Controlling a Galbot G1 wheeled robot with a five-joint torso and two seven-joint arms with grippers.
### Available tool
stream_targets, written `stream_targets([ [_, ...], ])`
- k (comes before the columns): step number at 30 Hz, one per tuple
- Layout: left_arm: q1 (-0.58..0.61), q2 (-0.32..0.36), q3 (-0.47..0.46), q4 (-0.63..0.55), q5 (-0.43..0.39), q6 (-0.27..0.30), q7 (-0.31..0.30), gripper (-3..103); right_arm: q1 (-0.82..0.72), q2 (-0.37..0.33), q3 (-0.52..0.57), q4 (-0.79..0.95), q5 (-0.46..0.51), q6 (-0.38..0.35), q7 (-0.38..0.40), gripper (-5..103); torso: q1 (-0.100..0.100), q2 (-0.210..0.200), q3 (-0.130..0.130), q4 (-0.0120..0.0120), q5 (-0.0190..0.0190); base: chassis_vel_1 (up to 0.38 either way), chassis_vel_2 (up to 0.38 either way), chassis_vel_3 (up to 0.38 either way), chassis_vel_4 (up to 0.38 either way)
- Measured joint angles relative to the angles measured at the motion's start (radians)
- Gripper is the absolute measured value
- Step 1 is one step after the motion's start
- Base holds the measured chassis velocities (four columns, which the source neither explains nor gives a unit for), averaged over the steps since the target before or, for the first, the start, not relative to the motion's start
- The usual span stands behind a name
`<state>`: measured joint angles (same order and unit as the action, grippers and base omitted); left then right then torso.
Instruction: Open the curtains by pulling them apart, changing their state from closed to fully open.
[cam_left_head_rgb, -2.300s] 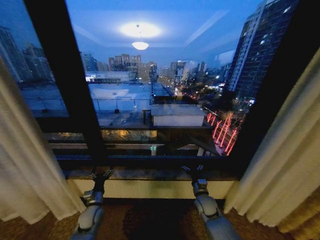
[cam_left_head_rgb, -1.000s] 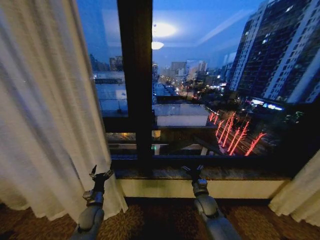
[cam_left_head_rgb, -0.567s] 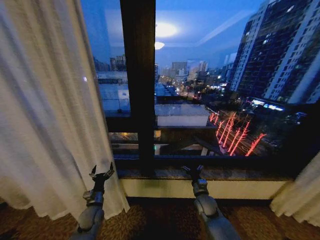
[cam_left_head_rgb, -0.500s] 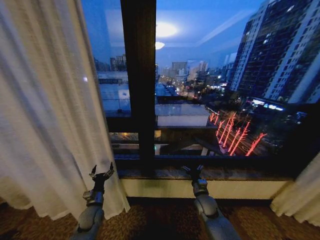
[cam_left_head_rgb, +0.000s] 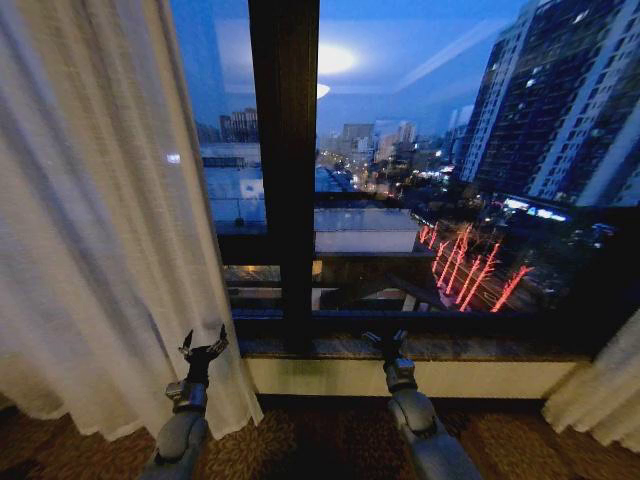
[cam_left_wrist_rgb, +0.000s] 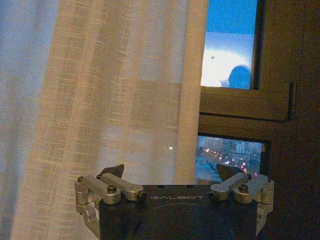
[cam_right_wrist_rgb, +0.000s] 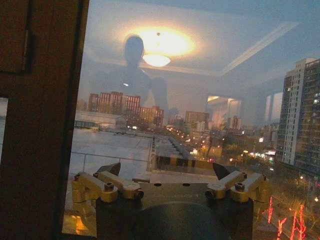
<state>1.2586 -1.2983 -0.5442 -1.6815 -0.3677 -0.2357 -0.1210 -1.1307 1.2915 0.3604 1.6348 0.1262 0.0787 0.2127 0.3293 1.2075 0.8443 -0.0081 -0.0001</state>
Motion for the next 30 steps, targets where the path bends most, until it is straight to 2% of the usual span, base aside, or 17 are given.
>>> stream_targets([
  [11,0.0,0.0,0.0,0.0,0.0,0.0,0.0,100,0.0,0.0,0.0,0.0,0.0,0.0,0.0,100,0.001,0.0,0.0,0.0003,-0.0001,-0.018,0.101,0.01,-0.086],
  [30,0.0,0.0,0.0,0.0,0.0,0.0,0.0,100,0.0,0.0,0.0,0.0,0.0,0.0,0.0,100,0.0,0.0,0.0,0.0002,-0.0001,-0.001,0.022,0.001,-0.019],
])
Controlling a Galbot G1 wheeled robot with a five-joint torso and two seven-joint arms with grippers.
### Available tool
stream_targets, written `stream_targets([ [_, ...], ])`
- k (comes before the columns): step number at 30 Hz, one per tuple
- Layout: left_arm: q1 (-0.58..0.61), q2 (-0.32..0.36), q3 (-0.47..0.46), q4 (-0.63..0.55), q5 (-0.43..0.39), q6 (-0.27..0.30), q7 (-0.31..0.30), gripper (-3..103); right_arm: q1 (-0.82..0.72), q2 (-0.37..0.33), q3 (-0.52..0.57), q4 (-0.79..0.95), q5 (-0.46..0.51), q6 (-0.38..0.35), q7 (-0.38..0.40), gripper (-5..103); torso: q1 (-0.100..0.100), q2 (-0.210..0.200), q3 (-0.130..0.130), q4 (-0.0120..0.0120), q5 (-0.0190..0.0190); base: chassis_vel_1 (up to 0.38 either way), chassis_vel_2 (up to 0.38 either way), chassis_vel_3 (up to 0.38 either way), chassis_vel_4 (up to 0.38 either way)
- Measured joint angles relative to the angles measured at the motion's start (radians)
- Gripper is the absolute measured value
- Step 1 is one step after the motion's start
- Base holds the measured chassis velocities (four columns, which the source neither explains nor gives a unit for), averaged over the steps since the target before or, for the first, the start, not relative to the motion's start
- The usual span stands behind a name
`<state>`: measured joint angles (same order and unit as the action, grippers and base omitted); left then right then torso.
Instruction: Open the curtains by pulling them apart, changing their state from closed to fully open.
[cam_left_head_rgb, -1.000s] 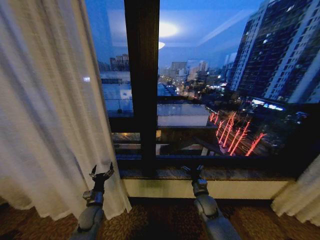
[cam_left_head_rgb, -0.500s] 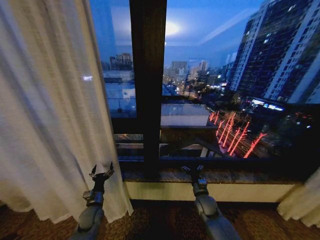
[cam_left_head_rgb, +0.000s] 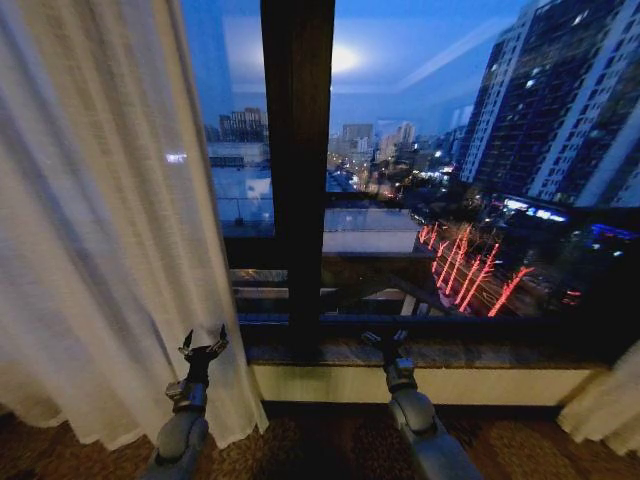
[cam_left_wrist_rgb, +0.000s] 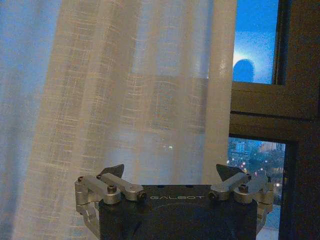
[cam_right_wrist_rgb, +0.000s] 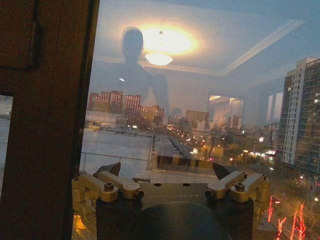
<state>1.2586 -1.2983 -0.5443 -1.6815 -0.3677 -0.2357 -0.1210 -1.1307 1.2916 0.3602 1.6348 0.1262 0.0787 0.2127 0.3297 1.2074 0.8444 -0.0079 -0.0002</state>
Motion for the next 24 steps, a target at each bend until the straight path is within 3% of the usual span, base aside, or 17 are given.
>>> stream_targets([
  [24,0.0,0.0,0.0,0.0,0.0,0.0,0.0,100,0.0,0.0,0.0,0.0,0.0,0.0,0.0,100,0.0,0.0,0.0,-0.0001,0.0001,0.0,0.0,0.0,0.0],
])
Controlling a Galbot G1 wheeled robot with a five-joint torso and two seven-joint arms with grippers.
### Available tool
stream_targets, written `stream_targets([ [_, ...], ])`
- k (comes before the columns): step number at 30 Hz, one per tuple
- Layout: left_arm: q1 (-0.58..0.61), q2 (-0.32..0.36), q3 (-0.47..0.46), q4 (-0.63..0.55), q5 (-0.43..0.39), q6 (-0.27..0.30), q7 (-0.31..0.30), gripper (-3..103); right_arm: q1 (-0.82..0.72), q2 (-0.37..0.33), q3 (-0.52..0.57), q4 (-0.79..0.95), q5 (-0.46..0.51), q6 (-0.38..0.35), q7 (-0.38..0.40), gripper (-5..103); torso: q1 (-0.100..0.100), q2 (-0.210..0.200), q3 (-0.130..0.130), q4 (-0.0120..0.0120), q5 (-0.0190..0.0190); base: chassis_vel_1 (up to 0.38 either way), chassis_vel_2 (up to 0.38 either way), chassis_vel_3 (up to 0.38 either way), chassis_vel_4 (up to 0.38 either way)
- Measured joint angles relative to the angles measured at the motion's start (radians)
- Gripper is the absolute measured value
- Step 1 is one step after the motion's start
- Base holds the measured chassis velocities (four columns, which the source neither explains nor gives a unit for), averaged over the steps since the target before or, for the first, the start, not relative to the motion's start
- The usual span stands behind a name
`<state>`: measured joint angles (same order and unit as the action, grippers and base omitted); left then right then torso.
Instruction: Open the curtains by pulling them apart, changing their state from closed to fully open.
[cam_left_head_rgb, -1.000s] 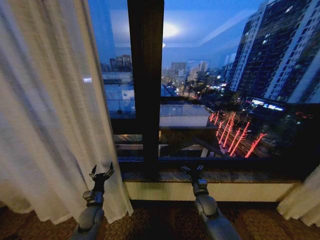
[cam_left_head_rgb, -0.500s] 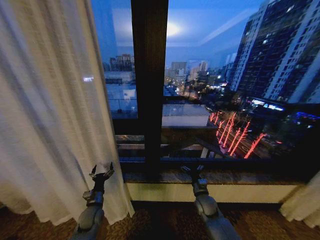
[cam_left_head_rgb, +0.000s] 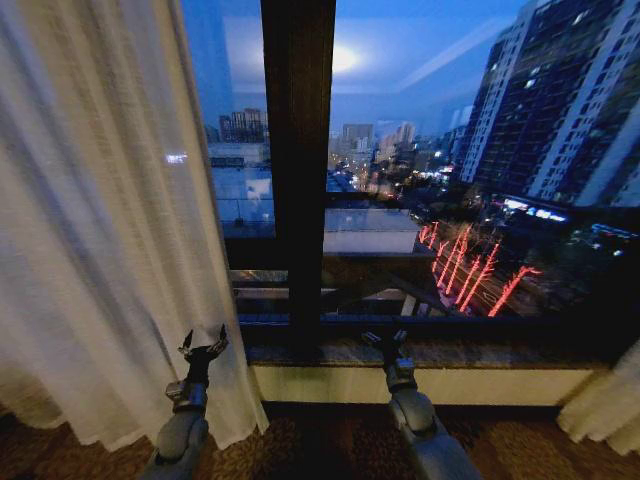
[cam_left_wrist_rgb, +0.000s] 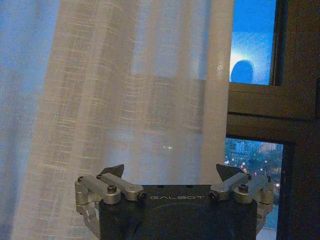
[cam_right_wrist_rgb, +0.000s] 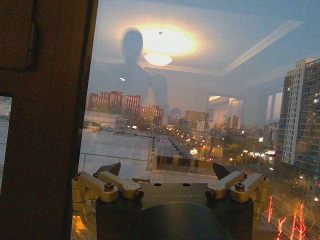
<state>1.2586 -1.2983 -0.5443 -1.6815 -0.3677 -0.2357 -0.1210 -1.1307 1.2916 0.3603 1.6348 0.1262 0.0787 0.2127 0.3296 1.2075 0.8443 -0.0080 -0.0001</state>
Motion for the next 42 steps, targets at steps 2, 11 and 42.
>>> stream_targets([
  [2,0.0,0.0,0.0,0.0,0.0,0.0,0.0,100,0.0,0.0,0.0,0.0,0.0,0.0,0.0,100,0.0,0.0,0.0,0.0,0.0,0.0,0.0,0.0,0.0],
  [11,0.0,0.0,0.0,0.0,0.0,0.0,0.0,100,0.0,0.0,0.0,0.0,0.0,0.0,0.0,100,0.0,0.0,0.0,0.0,0.0,0.0,0.0,0.0,0.0],
  [42,0.0,0.0,0.0,0.0,0.0,0.0,0.0,100,0.0,0.0,0.0,0.0,0.0,0.0,0.0,100,0.0,0.0,0.0,0.0,0.0,0.0,0.0,0.0,0.0],
])
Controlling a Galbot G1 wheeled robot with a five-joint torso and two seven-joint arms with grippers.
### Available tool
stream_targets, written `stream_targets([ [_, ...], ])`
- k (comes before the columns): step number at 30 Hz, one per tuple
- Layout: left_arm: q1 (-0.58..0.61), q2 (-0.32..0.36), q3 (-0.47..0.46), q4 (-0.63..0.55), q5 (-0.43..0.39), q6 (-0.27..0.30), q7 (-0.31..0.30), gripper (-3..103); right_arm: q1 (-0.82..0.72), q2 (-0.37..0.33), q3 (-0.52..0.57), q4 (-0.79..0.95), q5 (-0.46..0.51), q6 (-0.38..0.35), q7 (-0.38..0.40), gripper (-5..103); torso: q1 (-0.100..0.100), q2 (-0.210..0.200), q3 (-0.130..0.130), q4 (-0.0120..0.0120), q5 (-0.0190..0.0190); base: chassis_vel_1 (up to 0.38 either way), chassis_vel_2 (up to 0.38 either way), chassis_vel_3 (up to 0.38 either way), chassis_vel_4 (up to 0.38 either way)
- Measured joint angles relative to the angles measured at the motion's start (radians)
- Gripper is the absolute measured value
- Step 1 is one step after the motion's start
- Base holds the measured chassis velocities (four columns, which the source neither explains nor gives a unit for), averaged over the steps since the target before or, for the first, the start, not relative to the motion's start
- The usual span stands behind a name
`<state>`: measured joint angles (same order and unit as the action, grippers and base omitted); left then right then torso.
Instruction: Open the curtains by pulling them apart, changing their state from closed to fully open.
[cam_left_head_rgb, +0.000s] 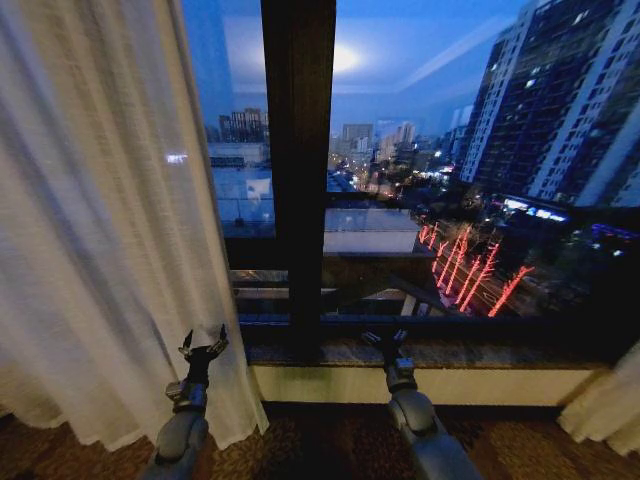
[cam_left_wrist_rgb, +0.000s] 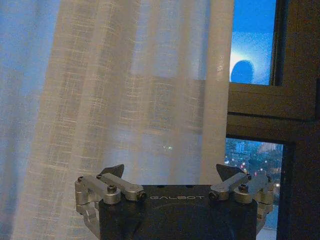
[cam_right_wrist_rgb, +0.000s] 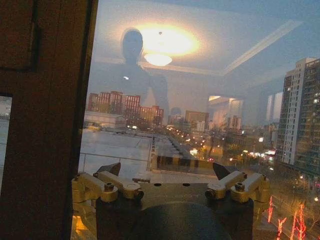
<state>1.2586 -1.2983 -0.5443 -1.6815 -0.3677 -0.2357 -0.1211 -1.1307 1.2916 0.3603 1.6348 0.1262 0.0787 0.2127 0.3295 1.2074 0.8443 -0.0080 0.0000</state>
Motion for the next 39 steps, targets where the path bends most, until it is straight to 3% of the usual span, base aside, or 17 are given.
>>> stream_targets([
  [4,0.0,0.0,0.0,-0.001,0.0,0.002,0.0,100,0.0,0.0,0.0,0.0,0.0,0.0,0.0,100,0.0,0.0,0.0,0.0,0.0,0.0,0.0,0.0,0.0],
  [8,0.013,0.009,0.011,-0.06,0.002,0.057,-0.028,100,0.0,0.0,0.0,0.0,0.0,0.0,0.0,100,0.0,0.0,0.0,0.0,-0.0002,0.0,0.0,0.0,0.0],
  [11,0.04,0.029,0.035,-0.186,0.008,0.18,-0.088,100,0.0,0.0,0.0,0.0,0.0,0.0,0.0,100,0.0,0.0,0.0,0.0,0.0,0.0,0.0,0.0,0.0],
  [12,0.04,0.029,0.035,-0.186,0.008,0.18,-0.088,100,0.0,0.0,0.0,0.0,0.0,0.0,0.0,100,0.0,0.0,0.0,0.0,0.0,0.0,0.0,0.0,0.0],
  [14,0.053,0.038,0.047,-0.244,0.011,0.237,-0.117,100,0.0,0.0,0.0,0.0,0.0,0.0,0.0,100,0.0,0.0,0.0,0.0,0.0,0.0,0.0,0.0,0.0],
  [16,0.073,0.056,0.062,-0.336,0.017,0.323,-0.159,100,0.0,0.0,0.0,0.0,0.0,0.0,0.0,100,0.0,0.0,0.0,0.0,-0.0003,0.0,0.0,0.0,0.0],
  [18,0.074,0.078,0.048,-0.343,0.026,0.333,-0.167,100,0.0,0.0,0.0,0.0,0.0,0.0,0.0,100,0.0,0.0,0.0,-0.0002,-0.0003,0.0,0.0,0.0,0.0],
  [24,0.062,0.145,0.008,-0.34,0.036,0.334,-0.172,100,0.0,0.0,0.0,0.0,0.0,0.0,0.0,100,0.0,0.0,0.0,0.0,-0.0002,0.0,0.0,0.0,0.0],
  [28,0.058,0.164,-0.009,-0.322,0.017,0.28,-0.146,100,0.0,0.0,0.0,0.0,0.0,0.0,0.0,100,0.0,0.0,0.0,0.0,0.0,0.0,0.0,0.0,0.0],
  [30,0.061,0.169,-0.02,-0.282,0.014,0.192,-0.102,100,0.0,0.0,0.0,0.0,0.0,0.0,0.0,100,0.0,0.0,0.0,0.0,0.0001,0.0,0.0,0.0,0.0],
  [31,0.061,0.169,-0.02,-0.282,0.014,0.192,-0.102,100,0.0,0.0,0.0,0.0,0.0,0.0,0.0,100,0.0,0.0,0.0,0.0,0.0001,0.0,0.0,0.0,0.0],
  [35,0.052,0.149,0.007,-0.182,0.014,0.089,-0.089,100,0.0,0.0,0.0,0.0,0.0,0.0,0.0,100,0.0,0.0,0.0,0.0002,-0.0004,0.0,0.0,0.0,0.0],
  [39,0.028,0.141,0.023,-0.135,0.013,0.071,-0.089,100,0.0,0.0,0.0,0.0,0.0,0.0,0.0,100,0.0,0.0,0.0,0.0,-0.0001,0.0,0.0,0.0,0.0],
])
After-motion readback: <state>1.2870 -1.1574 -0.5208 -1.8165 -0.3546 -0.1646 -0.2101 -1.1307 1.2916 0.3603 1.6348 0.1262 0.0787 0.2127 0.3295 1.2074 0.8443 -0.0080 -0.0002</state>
